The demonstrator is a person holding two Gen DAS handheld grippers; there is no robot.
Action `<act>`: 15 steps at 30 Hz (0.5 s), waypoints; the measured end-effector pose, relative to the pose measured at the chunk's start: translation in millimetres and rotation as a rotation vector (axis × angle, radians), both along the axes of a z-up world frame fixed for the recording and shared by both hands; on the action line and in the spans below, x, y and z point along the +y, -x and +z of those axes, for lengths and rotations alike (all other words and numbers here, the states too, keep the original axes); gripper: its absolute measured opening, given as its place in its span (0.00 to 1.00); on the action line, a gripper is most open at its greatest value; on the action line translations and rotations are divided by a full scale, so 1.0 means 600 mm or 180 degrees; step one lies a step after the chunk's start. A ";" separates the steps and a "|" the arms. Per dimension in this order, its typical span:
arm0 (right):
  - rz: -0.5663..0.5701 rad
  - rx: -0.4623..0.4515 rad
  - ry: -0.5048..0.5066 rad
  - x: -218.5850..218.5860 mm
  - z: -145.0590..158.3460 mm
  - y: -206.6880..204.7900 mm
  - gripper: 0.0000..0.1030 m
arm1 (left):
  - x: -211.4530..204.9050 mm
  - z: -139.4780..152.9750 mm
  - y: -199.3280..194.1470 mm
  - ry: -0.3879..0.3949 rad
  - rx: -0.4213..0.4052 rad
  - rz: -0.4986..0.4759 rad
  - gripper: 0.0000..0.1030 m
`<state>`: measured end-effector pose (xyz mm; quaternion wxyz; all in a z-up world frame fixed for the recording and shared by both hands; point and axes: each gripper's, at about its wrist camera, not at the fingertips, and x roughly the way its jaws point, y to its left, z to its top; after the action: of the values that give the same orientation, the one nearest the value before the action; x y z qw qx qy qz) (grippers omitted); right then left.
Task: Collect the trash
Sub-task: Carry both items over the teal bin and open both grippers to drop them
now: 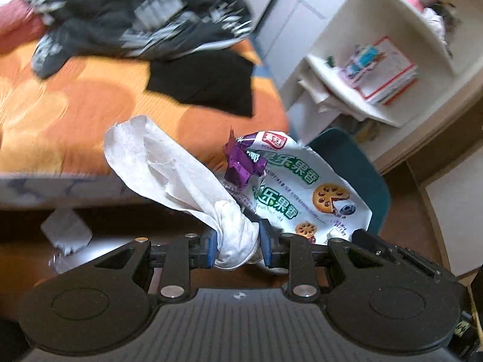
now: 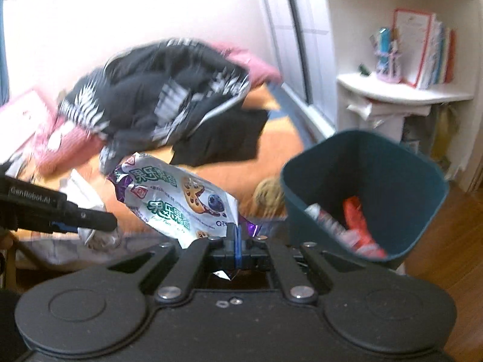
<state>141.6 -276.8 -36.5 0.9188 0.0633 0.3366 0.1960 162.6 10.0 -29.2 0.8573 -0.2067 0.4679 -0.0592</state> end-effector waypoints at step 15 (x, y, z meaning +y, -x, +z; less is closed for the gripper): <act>-0.0701 -0.0333 0.0032 -0.168 0.070 -0.036 0.01 | -0.199 0.084 -0.104 -0.0374 -0.0395 -0.0724 0.27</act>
<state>163.5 -377.7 5.3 0.9514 0.0851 0.2802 0.0953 224.8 -109.5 21.3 0.8829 -0.0977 0.4370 -0.1410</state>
